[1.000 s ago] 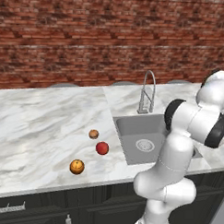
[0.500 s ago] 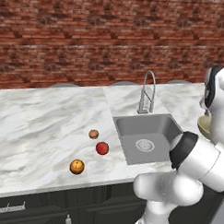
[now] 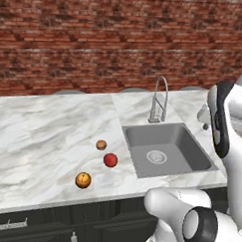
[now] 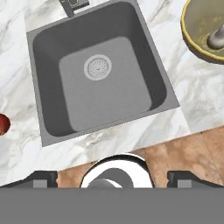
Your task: There is a mixed pile of frozen fruits and vegetables on the counter. Locate all the frozen vegetables and place the items in a bowl on the counter. Take all the frozen fruits and defrost them in a running sink.
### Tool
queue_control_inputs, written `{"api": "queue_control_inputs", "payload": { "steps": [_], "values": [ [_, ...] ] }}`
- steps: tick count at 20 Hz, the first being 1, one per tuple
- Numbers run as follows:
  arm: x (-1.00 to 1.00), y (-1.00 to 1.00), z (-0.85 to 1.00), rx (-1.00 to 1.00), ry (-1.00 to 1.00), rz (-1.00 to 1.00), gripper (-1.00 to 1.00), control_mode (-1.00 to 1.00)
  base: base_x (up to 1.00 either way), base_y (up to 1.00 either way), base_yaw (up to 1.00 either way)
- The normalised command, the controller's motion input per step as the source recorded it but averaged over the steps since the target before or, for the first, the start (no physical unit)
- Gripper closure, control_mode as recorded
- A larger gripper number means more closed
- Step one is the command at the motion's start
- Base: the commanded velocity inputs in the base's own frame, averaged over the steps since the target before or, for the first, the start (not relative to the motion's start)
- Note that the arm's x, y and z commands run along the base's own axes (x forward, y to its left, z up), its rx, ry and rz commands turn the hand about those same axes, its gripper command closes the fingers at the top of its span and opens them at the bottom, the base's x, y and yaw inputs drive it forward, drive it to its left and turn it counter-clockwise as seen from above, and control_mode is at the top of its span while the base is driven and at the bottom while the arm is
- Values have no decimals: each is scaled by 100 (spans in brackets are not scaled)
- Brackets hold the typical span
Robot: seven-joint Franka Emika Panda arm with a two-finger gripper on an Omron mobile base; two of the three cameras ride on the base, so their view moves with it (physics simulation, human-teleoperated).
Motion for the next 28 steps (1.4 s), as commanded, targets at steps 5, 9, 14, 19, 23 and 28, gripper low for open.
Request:
{"api": "queue_control_inputs", "payload": {
  "steps": [5,9,14,19,23,28],
  "values": [
    [-30,96,21,0,-8,3,-100,-100,0,0,0],
    [-1,62,18,1,-10,6,-100,-100,0,0,0],
    [7,53,0,6,-5,10,-100,-100,0,0,0],
    [15,69,-13,4,9,26,-100,-100,0,0,0],
    [20,71,-7,-2,9,25,-100,-100,0,0,0],
    [27,70,-5,-14,10,17,-100,-100,0,0,0]
  ]
}}
